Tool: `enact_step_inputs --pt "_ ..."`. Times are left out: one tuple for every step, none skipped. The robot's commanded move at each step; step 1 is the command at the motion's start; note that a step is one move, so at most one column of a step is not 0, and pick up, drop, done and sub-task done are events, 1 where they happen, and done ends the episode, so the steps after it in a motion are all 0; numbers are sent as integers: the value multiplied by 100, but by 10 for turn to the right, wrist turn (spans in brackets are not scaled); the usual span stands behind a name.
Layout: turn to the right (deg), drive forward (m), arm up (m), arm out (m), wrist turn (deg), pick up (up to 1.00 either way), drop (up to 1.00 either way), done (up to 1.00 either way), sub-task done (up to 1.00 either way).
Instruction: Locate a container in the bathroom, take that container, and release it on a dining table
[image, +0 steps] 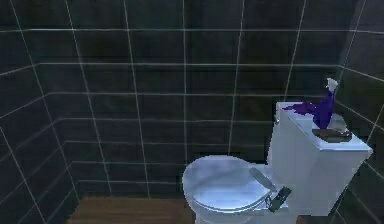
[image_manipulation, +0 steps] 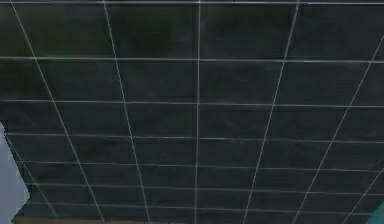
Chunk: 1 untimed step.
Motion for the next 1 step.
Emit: enact_step_inputs --pt "-450 0 0 0 0 0 0 0 0"
